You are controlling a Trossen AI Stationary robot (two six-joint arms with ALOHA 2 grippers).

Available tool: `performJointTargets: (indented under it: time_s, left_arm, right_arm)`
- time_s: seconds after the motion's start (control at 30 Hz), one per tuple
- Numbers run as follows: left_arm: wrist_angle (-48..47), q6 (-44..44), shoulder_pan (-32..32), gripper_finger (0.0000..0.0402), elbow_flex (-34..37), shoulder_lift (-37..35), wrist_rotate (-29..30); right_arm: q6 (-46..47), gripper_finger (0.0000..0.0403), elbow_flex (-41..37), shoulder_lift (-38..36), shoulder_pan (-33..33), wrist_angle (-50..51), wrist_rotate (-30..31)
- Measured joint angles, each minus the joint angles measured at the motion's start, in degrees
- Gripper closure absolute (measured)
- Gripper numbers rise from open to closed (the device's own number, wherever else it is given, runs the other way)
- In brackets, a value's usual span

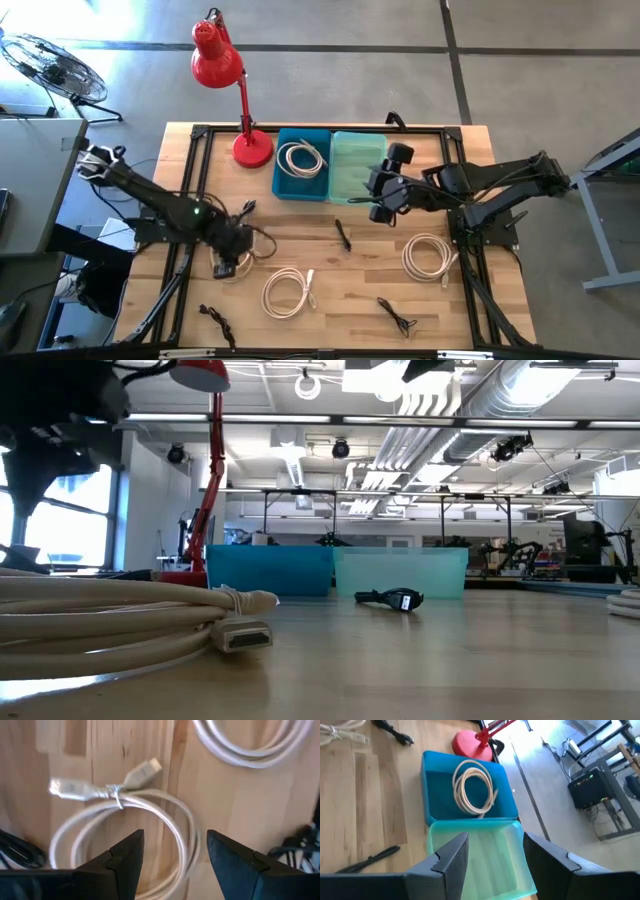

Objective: Pick & Place USB Port
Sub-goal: Put the white HDMI cable into the blue bin

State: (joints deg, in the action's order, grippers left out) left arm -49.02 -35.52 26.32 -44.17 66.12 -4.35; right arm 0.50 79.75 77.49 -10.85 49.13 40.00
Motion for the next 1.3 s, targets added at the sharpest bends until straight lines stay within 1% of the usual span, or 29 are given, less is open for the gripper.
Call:
performJointTargets:
  time_s: [0.1,0.17,0.27,0.33,0.47,0.63,0.83,1.03,1.1,1.23,1.3]
  left_arm:
    - [-0.21,-7.5,3.62,0.0188,1.19,2.69,2.34]
    - [-0.15,-11.0,5.51,0.0188,1.67,4.59,3.69]
    - [0.07,-15.27,7.2,0.0188,1.67,7.9,5.17]
    - [0.31,-16.55,7.59,0.0188,1.67,9.75,5.22]
    - [2.73,-17.18,7.46,0.0188,1.67,13.53,3.34]
    - [8.49,-17.19,7.46,0.0188,1.65,16.81,1.59]
    - [13.34,-17.24,7.46,0.0188,1.65,16.97,-2.59]
    - [12.86,-17.19,7.46,0.0188,1.65,16.78,-8.78]
    - [13.04,-16.87,7.46,0.0188,1.64,16.78,-10.02]
    - [14.19,-16.86,7.46,0.0188,1.63,16.78,-10.08]
    - [15.24,-16.66,7.47,0.0188,1.63,16.78,-7.9]
  right_arm:
    - [-2.08,0.022,0.0,0.0,0.0,-1.97,-1.06]
    - [-3.0,0.022,0.0,0.0,0.0,-3.31,-2.76]
    - [-3.51,0.022,0.0,0.0,-0.02,-4.49,-5.67]
    - [-3.54,0.022,0.0,0.0,-0.02,-4.99,-7.19]
    - [-3.54,0.022,0.0,0.0,-0.02,-5.44,-8.87]
    - [-3.5,0.022,0.0,0.0,-0.07,-5.38,-9.76]
    - [-2.83,0.022,0.0,0.0,-0.07,-5.29,-13.09]
    - [-2.45,0.022,0.0,0.0,-0.07,-5.25,-15.42]
    - [-2.45,0.022,0.0,0.0,-0.07,-5.25,-15.68]
    - [-2.45,0.022,0.0,0.0,-0.07,-5.23,-15.8]
    - [-2.45,0.022,0.0,0.0,-0.07,-5.23,-15.8]
